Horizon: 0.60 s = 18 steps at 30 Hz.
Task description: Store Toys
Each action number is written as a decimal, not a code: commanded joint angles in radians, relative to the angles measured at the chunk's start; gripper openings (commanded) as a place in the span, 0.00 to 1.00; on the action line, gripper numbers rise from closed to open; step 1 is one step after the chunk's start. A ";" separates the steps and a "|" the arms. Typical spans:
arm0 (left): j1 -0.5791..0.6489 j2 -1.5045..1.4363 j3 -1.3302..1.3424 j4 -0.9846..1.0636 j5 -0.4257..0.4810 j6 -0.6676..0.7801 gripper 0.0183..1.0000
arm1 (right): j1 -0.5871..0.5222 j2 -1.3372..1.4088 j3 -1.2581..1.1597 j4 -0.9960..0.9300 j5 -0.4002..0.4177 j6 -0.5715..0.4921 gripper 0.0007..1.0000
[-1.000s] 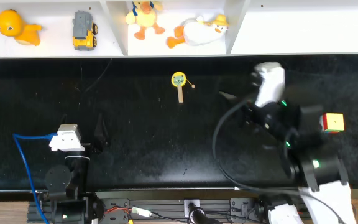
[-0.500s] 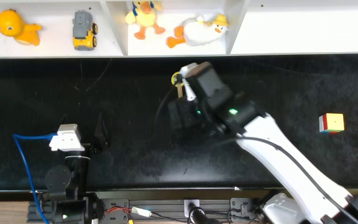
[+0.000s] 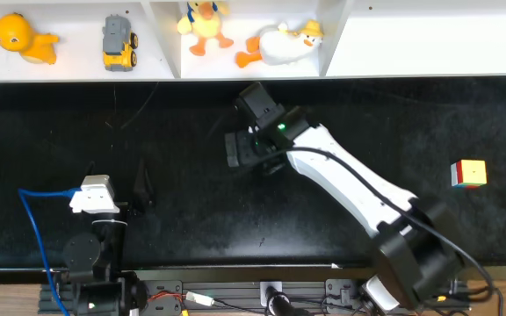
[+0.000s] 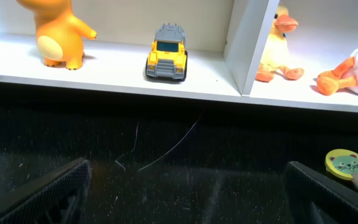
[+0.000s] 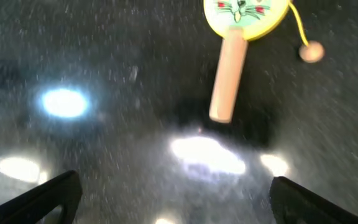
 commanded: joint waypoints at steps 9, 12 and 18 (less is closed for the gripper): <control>0.003 -0.012 -0.007 0.004 -0.005 -0.011 1.00 | -0.008 0.140 0.074 0.032 0.072 0.026 1.00; 0.003 -0.012 -0.007 0.004 -0.005 -0.011 1.00 | -0.010 0.157 0.074 0.066 0.071 0.014 0.99; 0.003 -0.012 -0.007 0.004 -0.005 -0.011 1.00 | -0.011 0.214 0.074 0.080 0.072 0.014 0.94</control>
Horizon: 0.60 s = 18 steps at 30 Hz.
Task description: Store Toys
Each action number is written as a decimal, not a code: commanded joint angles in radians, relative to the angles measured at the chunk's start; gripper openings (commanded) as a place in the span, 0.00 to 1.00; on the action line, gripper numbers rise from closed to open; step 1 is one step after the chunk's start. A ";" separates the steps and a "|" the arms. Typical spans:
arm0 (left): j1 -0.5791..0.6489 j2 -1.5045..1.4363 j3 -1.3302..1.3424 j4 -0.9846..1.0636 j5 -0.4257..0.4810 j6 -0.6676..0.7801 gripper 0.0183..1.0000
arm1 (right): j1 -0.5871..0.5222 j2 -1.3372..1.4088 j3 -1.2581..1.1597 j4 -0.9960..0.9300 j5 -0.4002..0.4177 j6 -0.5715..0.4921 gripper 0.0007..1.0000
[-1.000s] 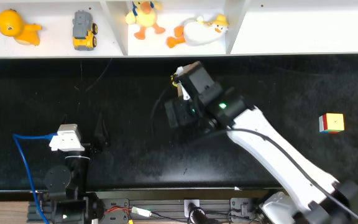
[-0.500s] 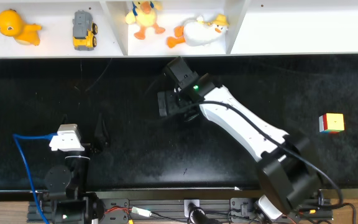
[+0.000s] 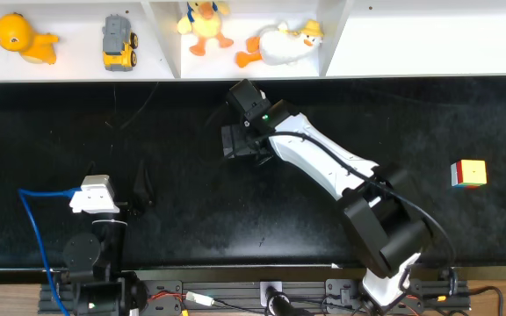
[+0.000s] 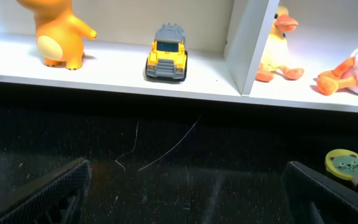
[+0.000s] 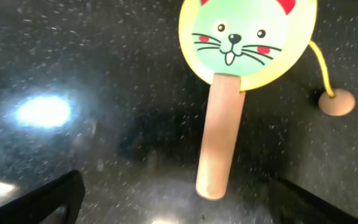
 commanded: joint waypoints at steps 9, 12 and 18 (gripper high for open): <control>0.003 -0.012 -0.007 0.004 -0.005 -0.011 1.00 | -0.003 0.089 0.027 0.002 0.015 -0.003 0.57; 0.003 -0.012 -0.007 0.004 -0.005 -0.011 1.00 | -0.003 0.089 0.027 -0.001 0.015 -0.003 0.45; 0.003 -0.012 -0.007 0.004 -0.005 -0.011 1.00 | -0.012 0.089 0.027 -0.013 0.012 -0.003 0.24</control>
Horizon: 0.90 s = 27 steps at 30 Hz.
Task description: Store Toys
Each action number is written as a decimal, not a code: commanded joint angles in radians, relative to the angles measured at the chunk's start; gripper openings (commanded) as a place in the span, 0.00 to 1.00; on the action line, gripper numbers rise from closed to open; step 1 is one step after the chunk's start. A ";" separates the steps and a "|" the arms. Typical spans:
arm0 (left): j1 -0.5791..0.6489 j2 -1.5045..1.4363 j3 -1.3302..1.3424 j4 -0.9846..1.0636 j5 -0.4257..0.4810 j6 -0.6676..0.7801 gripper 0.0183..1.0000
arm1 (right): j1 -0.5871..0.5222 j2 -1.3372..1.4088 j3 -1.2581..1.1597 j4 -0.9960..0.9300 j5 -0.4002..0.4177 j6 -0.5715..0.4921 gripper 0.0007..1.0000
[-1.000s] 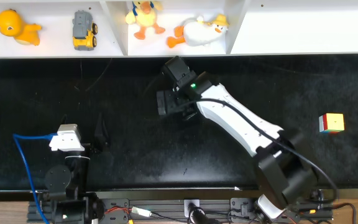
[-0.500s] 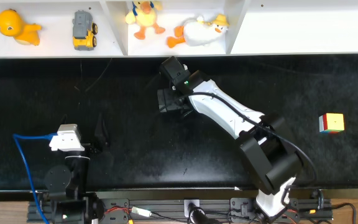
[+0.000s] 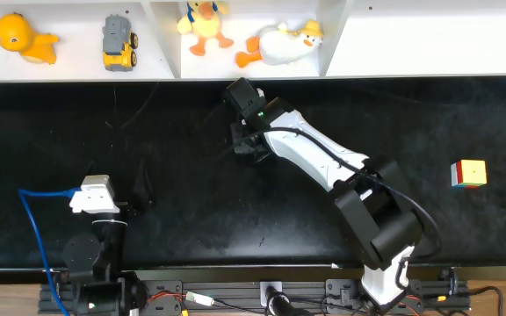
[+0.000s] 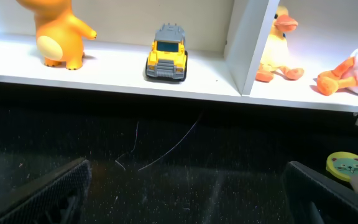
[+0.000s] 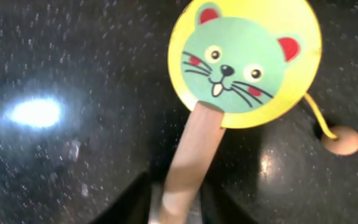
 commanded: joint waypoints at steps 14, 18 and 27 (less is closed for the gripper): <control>0.003 -0.012 -0.007 0.004 -0.005 -0.011 1.00 | -0.042 0.040 0.154 -0.239 -0.073 0.003 0.05; 0.003 -0.012 -0.007 0.004 -0.005 -0.011 1.00 | -0.045 0.008 0.298 -0.435 -0.060 -0.003 0.04; 0.003 -0.012 -0.007 0.004 -0.005 -0.011 1.00 | -0.077 -0.279 0.323 -0.672 0.085 0.010 0.04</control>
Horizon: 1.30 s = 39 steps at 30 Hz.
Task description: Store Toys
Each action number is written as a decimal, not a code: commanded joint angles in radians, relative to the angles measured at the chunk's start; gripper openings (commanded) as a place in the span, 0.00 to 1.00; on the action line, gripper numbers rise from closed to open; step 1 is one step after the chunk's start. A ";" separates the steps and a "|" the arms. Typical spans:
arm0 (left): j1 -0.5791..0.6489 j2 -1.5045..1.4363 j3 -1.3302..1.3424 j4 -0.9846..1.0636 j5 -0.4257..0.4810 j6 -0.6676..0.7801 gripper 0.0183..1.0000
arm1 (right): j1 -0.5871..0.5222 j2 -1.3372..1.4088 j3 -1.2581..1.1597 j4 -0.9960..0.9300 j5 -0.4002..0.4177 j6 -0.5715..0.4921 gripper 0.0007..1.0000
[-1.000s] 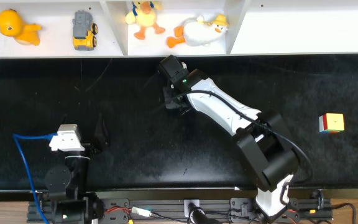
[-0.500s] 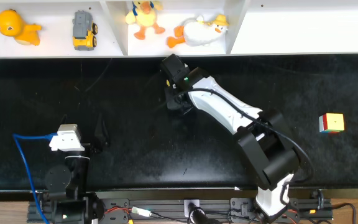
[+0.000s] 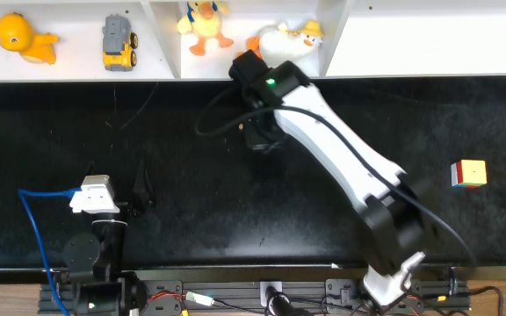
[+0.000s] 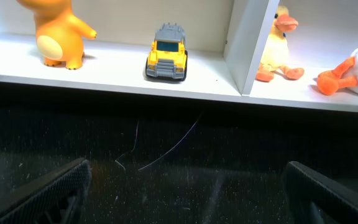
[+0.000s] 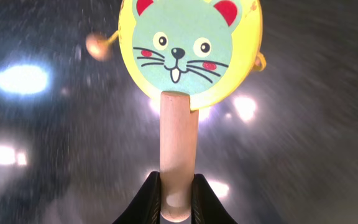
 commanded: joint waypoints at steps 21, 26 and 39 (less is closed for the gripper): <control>0.003 -0.012 -0.007 0.004 -0.005 -0.011 1.00 | -0.650 -0.459 -0.398 0.334 0.076 -0.321 0.04; 0.003 -0.012 -0.007 0.004 -0.005 -0.011 1.00 | -0.659 -0.376 -0.398 0.501 -0.031 -0.417 0.04; 0.003 -0.012 -0.007 0.004 -0.005 -0.011 1.00 | -0.658 -0.181 -0.398 0.771 -0.117 -0.435 0.04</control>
